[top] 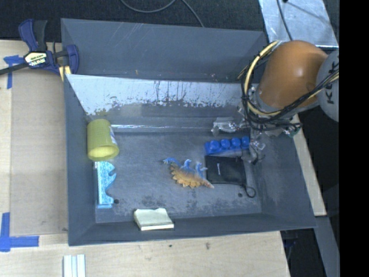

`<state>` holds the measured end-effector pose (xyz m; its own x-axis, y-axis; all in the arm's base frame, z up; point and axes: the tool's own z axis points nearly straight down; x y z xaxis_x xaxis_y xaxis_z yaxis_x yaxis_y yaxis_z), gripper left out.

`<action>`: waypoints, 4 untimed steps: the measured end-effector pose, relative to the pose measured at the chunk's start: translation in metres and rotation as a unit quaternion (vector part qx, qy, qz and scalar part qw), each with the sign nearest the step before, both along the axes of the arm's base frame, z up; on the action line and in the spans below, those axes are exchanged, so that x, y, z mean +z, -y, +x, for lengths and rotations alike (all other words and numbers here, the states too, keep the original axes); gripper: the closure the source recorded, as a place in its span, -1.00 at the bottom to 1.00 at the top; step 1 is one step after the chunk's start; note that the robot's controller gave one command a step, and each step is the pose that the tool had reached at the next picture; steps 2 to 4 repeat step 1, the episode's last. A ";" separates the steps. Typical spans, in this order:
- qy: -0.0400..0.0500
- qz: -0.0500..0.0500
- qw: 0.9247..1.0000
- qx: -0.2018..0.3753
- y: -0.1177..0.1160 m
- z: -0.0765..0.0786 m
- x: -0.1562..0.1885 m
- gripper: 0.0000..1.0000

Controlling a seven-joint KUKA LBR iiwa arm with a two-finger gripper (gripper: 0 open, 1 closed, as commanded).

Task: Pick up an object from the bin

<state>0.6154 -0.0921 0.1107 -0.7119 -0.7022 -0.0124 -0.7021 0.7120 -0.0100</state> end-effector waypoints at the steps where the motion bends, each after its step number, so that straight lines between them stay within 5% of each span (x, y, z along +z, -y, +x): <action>1: -0.001 0.001 0.999 -0.042 -0.007 0.005 -0.015 -1.00; 4: -0.001 0.001 0.999 -0.042 -0.007 0.005 -0.015 -1.00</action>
Offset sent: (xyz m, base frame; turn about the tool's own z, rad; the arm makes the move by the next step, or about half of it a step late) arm 0.0062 0.0213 -0.0407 -0.2222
